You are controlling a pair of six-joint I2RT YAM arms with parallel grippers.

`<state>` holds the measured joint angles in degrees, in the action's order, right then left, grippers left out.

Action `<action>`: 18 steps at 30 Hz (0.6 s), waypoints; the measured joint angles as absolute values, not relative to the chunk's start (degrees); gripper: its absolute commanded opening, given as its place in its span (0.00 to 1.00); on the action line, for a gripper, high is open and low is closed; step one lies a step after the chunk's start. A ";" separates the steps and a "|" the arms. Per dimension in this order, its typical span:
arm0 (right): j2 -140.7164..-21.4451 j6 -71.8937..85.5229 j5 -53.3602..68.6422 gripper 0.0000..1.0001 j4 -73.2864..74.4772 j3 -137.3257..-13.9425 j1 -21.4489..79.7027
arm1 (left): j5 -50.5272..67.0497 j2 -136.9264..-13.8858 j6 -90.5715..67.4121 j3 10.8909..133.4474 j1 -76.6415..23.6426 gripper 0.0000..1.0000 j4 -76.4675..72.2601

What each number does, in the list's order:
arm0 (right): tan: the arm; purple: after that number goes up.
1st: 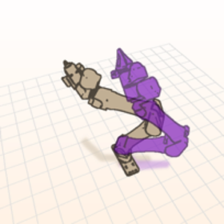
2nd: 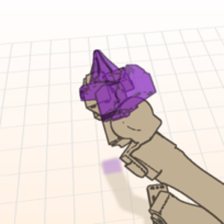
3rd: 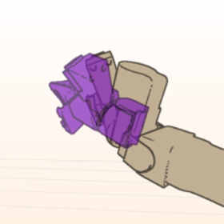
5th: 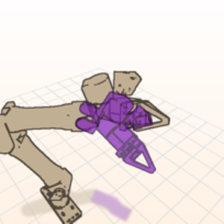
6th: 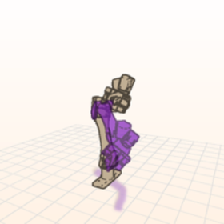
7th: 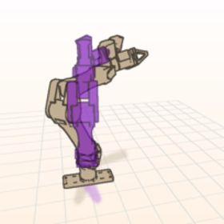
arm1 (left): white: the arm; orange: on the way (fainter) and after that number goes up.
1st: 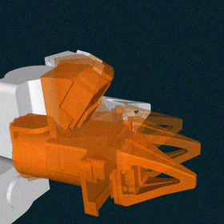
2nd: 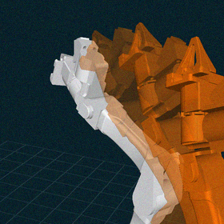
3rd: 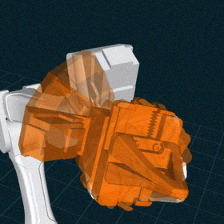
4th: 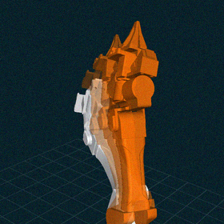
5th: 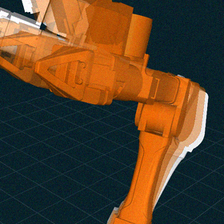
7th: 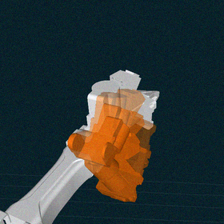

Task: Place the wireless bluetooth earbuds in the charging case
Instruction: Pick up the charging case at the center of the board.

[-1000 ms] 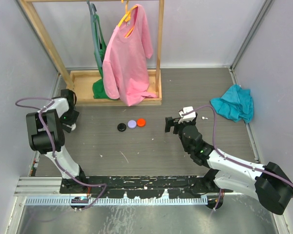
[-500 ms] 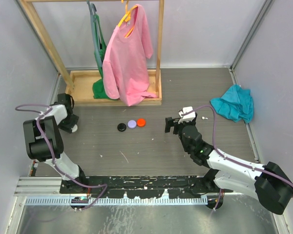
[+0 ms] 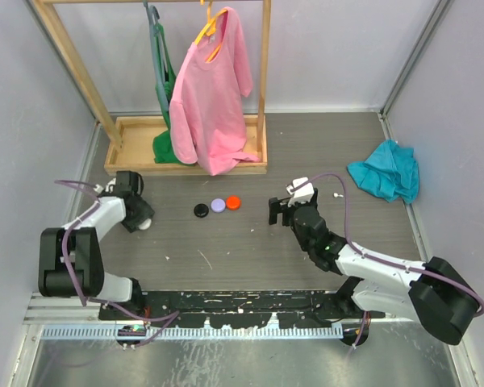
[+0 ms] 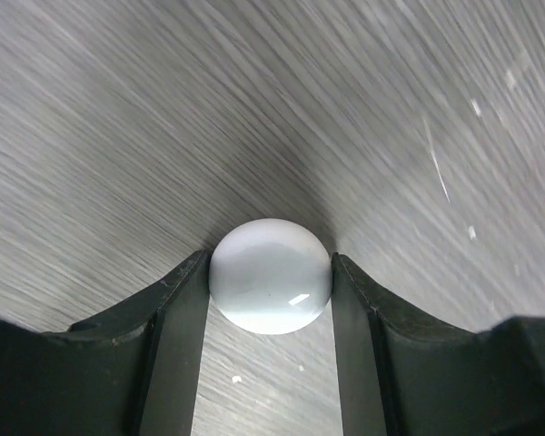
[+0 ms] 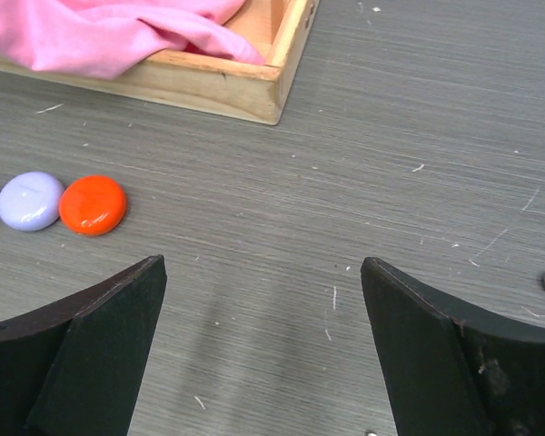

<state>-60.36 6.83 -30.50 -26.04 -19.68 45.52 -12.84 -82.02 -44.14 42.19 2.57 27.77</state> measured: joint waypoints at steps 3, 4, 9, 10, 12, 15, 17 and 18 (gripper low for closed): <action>-60.93 7.09 -28.42 0.95 -26.09 -19.86 45.52 | -11.46 -78.89 -42.70 39.46 -2.24 0.36 26.17; -61.19 7.14 -27.88 0.96 -26.09 -20.05 45.52 | -11.03 -77.82 -42.24 38.44 -3.84 0.35 25.32; -62.67 7.57 -23.75 0.99 -26.09 -21.37 45.52 | -9.74 -73.67 -38.92 33.82 -12.78 0.35 18.87; -63.00 7.73 -22.87 0.99 -26.11 -21.61 45.52 | -9.45 -72.93 -38.11 32.97 -14.50 0.36 17.30; -63.72 7.81 -21.61 0.99 -25.93 -22.06 45.52 | -8.95 -71.66 -36.80 31.44 -17.61 0.35 14.06; -64.79 7.94 -19.90 0.99 -24.38 -23.42 45.52 | -8.23 -70.22 -34.79 29.06 -22.00 0.36 8.23; -64.99 7.90 -18.81 0.98 -22.68 -24.77 45.52 | -7.88 -69.52 -33.41 27.53 -24.69 0.36 4.21; -64.99 7.81 -18.17 0.98 -21.54 -25.78 45.52 | -7.86 -69.19 -32.67 26.79 -26.09 0.36 2.28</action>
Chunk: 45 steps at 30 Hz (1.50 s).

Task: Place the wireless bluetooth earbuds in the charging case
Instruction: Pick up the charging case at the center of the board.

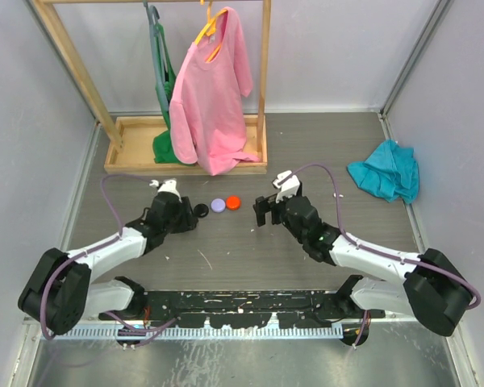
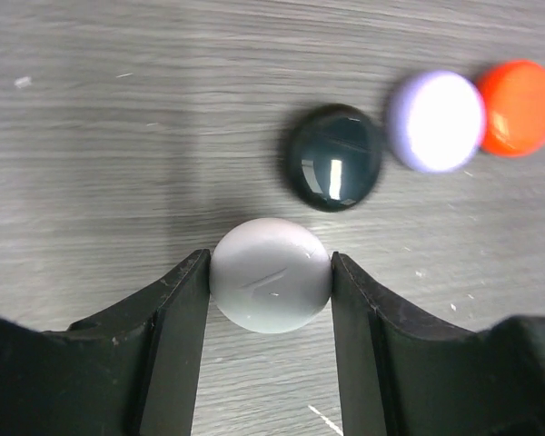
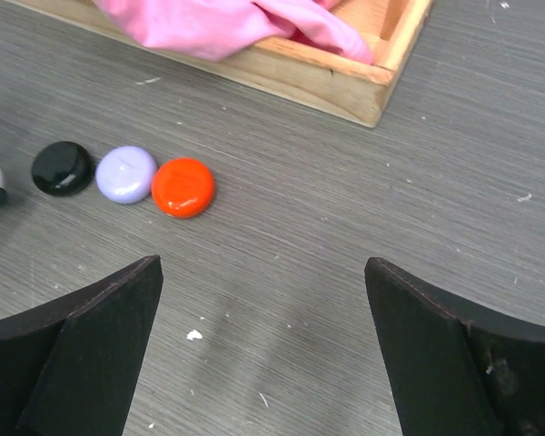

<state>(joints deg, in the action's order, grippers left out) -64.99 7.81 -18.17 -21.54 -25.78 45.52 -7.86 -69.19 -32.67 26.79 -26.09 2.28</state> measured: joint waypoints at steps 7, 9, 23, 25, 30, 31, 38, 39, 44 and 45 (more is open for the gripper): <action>-64.49 7.18 -12.71 0.98 -13.63 -31.88 45.52 | -11.42 -67.42 -22.20 25.26 -38.89 0.39 -7.44; -64.42 7.18 -10.74 0.97 -10.24 -34.48 45.52 | -12.53 -66.81 -17.23 24.99 -42.50 0.39 -10.59; -66.48 9.21 3.92 0.92 5.82 -48.77 43.53 | -6.22 -65.65 4.05 17.82 -49.12 0.35 -29.67; -67.83 10.04 6.31 0.90 6.94 -49.50 42.48 | -3.75 -65.65 7.14 17.12 -49.54 0.35 -32.56; -70.17 12.32 12.12 0.85 9.34 -49.74 40.25 | 1.32 -65.67 12.60 16.19 -49.87 0.35 -39.27; -70.50 12.51 13.19 0.82 9.54 -49.84 40.05 | 2.17 -65.67 13.28 16.14 -49.87 0.35 -40.16; -73.73 13.93 22.92 0.75 10.57 -52.69 39.90 | 8.21 -65.36 17.12 16.12 -50.33 0.35 -43.18; -74.08 14.00 23.86 0.73 10.81 -53.08 39.90 | 8.67 -65.17 17.43 16.12 -50.41 0.35 -43.22; -76.73 14.55 27.62 0.61 11.27 -54.85 39.90 | 10.46 -63.42 18.76 16.12 -50.52 0.35 -43.29; -77.49 14.72 28.23 0.59 11.40 -55.22 39.90 | 10.68 -63.11 18.94 16.12 -50.54 0.35 -43.33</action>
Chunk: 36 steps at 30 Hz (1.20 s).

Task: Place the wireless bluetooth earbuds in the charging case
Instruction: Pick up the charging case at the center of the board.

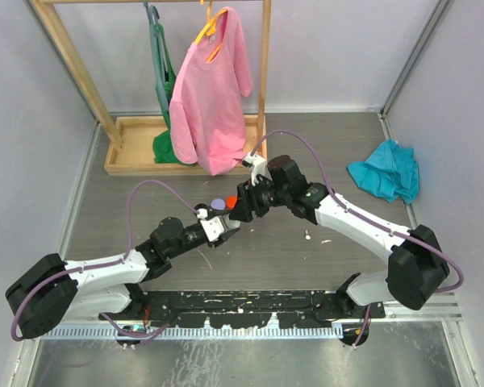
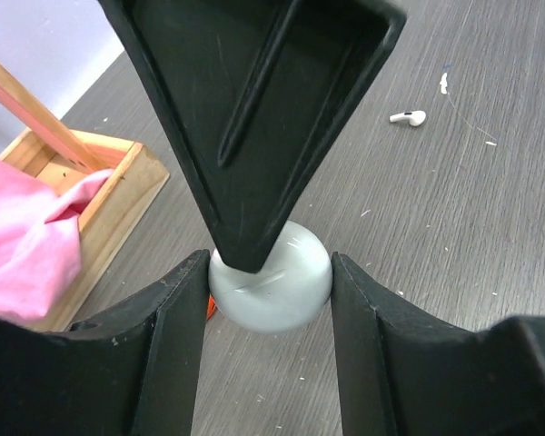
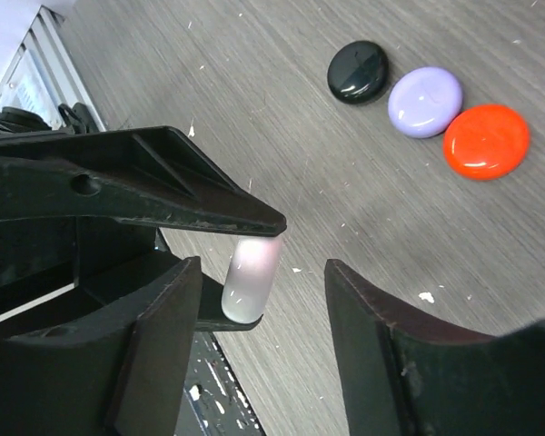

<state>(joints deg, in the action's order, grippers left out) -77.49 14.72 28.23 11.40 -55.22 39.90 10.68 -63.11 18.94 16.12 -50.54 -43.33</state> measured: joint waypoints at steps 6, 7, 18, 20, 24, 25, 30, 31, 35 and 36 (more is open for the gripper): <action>-79.81 15.27 31.09 0.53 12.27 -55.72 39.90 | 11.07 -62.59 19.29 16.12 -50.59 0.36 -43.35; -79.92 15.31 31.46 0.52 12.32 -55.72 39.90 | 11.20 -62.59 19.35 16.12 -50.59 0.36 -43.35; -81.41 16.19 34.30 0.20 12.69 -56.16 39.83 | 11.29 -62.54 20.58 15.81 -50.63 0.46 -43.40; -81.41 16.47 34.35 0.15 13.39 -56.47 39.83 | 11.25 -62.33 20.67 15.66 -50.63 0.51 -43.48; -81.38 16.38 34.61 0.10 13.82 -57.12 39.83 | 11.18 -61.06 20.60 15.44 -50.63 0.60 -43.24; -81.36 15.97 34.63 0.10 13.80 -57.25 39.77 | 11.20 -60.58 20.56 15.38 -50.63 0.63 -42.96; -80.14 13.82 34.57 0.10 14.31 -57.36 38.76 | 11.18 -57.84 20.38 14.22 -50.63 0.71 -41.82; -79.50 13.17 34.57 0.10 14.66 -57.41 38.35 | 11.16 -57.34 20.32 13.91 -50.63 0.71 -41.69; -77.25 9.89 34.59 0.10 15.40 -57.80 37.54 | 10.72 -56.14 19.70 13.39 -50.63 0.68 -41.34; -76.62 8.67 34.59 0.10 15.51 -57.84 37.39 | 10.70 -55.90 19.09 13.32 -50.63 0.69 -41.34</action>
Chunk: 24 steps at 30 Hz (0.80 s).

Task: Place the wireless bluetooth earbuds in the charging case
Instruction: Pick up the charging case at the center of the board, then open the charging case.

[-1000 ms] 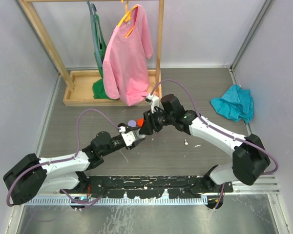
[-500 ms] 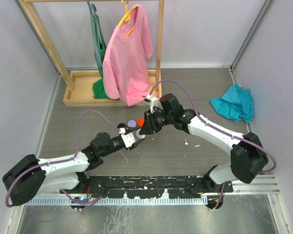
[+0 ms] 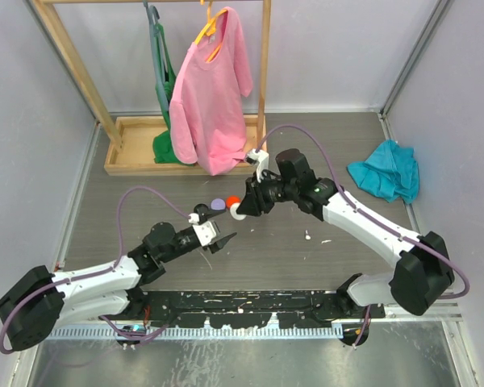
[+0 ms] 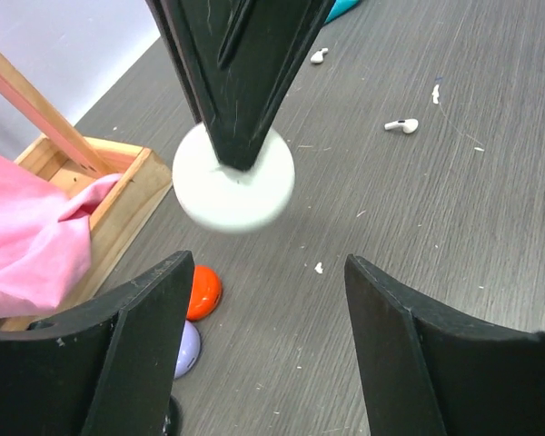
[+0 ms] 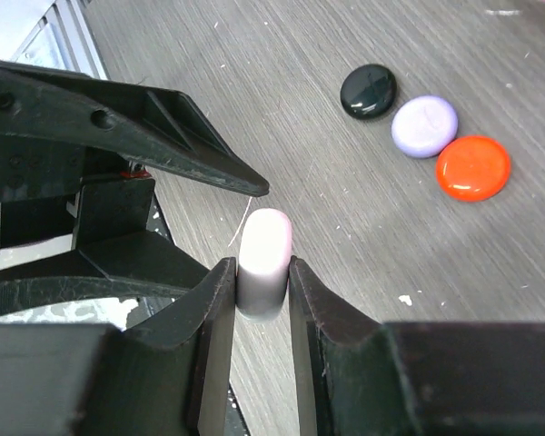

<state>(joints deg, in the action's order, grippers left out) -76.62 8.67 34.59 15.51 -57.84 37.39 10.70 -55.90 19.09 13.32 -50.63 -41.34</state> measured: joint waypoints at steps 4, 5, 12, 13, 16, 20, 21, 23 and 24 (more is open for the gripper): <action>-74.48 4.12 35.11 0.10 15.53 -57.84 37.34 | 11.33 -55.20 16.01 13.21 -49.76 0.70 -41.34; -74.04 2.85 35.42 0.10 15.51 -57.84 37.34 | 12.01 -55.02 14.85 13.21 -49.17 0.70 -41.34; -71.20 -5.19 38.94 0.12 15.20 -56.95 37.34 | 19.46 -53.04 4.64 13.23 -41.34 0.72 -41.39; -70.72 -6.28 39.62 0.12 15.07 -56.55 37.34 | 20.95 -52.82 3.22 13.26 -40.32 0.72 -41.39; -69.58 -9.78 42.26 0.11 14.92 -55.70 37.34 | 24.88 -52.51 -0.01 13.41 -38.48 0.72 -41.34; -67.85 -14.46 46.15 0.11 14.35 -54.76 37.34 | 30.68 -52.47 -2.94 14.81 -37.95 0.69 -40.93; -67.37 -15.55 47.16 0.11 14.11 -54.50 37.34 | 32.03 -52.47 -3.60 15.25 -37.93 0.68 -40.86; -66.63 -17.45 49.04 0.11 13.76 -54.19 37.39 | 34.35 -52.47 -4.38 16.03 -37.87 0.65 -40.88; -66.43 -18.20 49.87 0.11 13.69 -54.17 37.47 | 35.33 -52.47 -4.93 16.34 -37.87 0.64 -40.93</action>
<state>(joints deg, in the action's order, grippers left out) -66.43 -18.20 49.87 13.69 -54.17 37.47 35.33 -52.47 -4.93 16.34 -37.87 -40.93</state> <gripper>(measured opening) 0.327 0.671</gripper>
